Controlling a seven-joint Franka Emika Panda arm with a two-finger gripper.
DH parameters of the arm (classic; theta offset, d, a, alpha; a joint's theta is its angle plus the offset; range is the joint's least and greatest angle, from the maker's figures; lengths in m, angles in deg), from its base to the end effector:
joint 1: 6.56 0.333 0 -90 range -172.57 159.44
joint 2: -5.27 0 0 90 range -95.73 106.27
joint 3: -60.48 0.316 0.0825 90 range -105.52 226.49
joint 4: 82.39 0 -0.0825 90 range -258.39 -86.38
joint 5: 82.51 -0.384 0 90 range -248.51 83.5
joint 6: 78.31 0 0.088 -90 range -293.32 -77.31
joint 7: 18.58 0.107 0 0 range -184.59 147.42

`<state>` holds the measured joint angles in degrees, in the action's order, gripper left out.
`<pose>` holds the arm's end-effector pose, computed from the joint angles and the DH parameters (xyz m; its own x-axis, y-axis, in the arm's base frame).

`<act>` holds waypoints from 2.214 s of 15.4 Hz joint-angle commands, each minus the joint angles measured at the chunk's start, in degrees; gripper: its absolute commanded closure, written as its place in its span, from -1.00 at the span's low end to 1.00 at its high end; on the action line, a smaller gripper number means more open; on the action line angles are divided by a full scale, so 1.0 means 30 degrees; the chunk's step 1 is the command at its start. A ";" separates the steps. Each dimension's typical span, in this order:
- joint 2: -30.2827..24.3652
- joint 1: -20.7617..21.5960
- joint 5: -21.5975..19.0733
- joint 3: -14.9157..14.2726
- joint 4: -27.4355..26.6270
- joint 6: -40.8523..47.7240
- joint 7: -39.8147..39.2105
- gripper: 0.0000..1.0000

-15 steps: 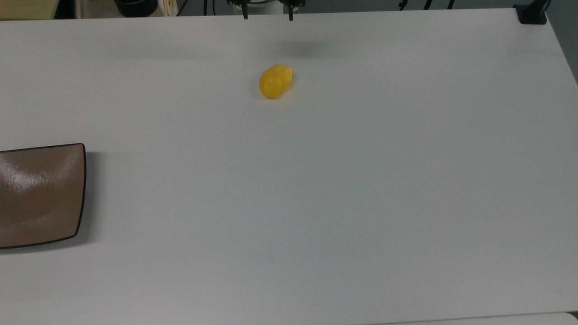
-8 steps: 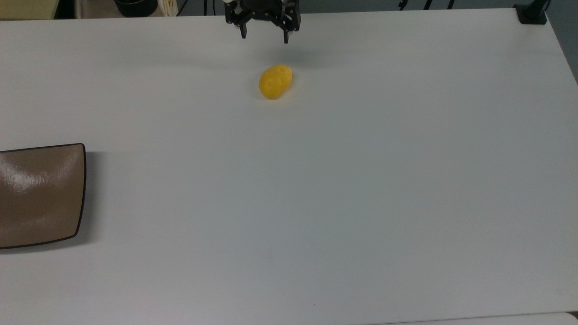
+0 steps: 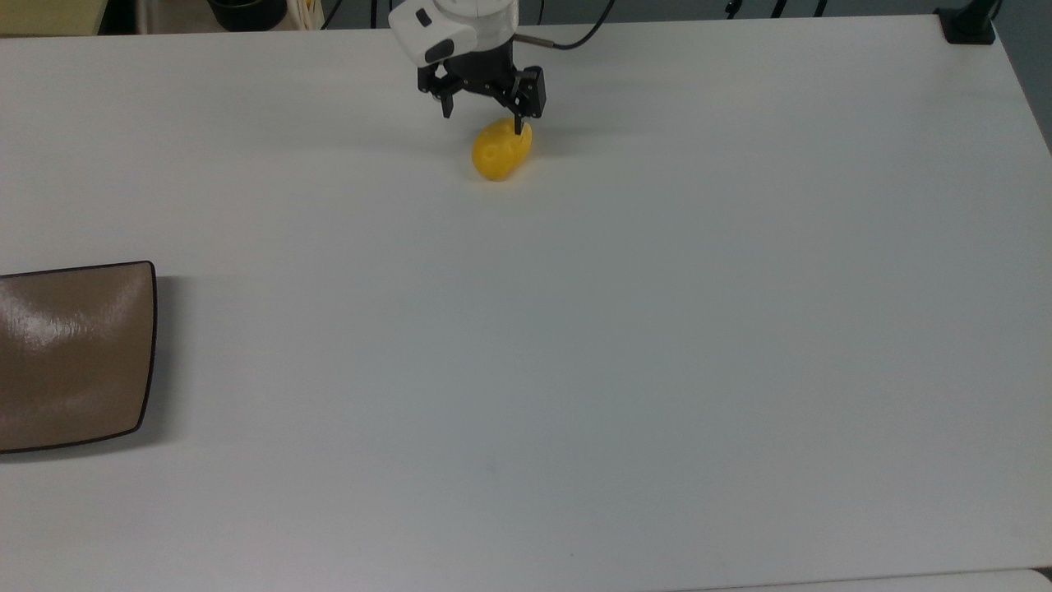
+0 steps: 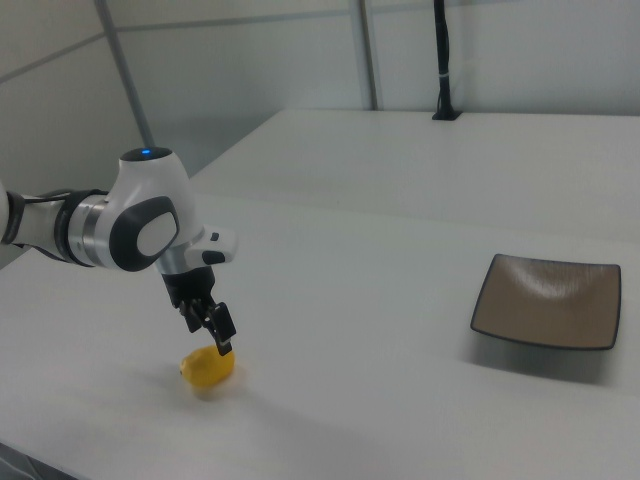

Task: Put potatoes on a ceramic plate
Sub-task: 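Close the gripper around the yellow potato, then lift the potato and carry it toward the brown plate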

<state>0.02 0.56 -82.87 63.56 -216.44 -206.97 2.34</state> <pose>0.4841 0.0874 0.3716 0.9818 -0.1901 -0.0024 -0.1901 -0.9818 0.0009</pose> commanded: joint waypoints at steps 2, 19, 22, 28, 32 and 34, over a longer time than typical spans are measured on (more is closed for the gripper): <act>0.0987 0.0117 0.0357 0.0670 -0.0463 -0.1849 0.1025 -1.00; 0.2191 -0.0147 0.1674 0.1931 -0.0639 -0.2204 0.0967 0.64; 0.1841 -0.0439 0.1734 0.1932 -0.0405 -0.1911 0.0850 0.80; 0.1429 -0.2692 0.1647 0.1903 0.3485 0.2507 -0.3009 0.80; 0.1516 -0.4363 0.1412 0.1727 0.5918 0.4442 -0.6612 0.80; 0.1604 -0.4746 0.1383 0.1086 0.7061 0.5148 -0.8516 0.80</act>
<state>4.21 -12.08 -78.40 68.48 -200.43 -195.72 -15.35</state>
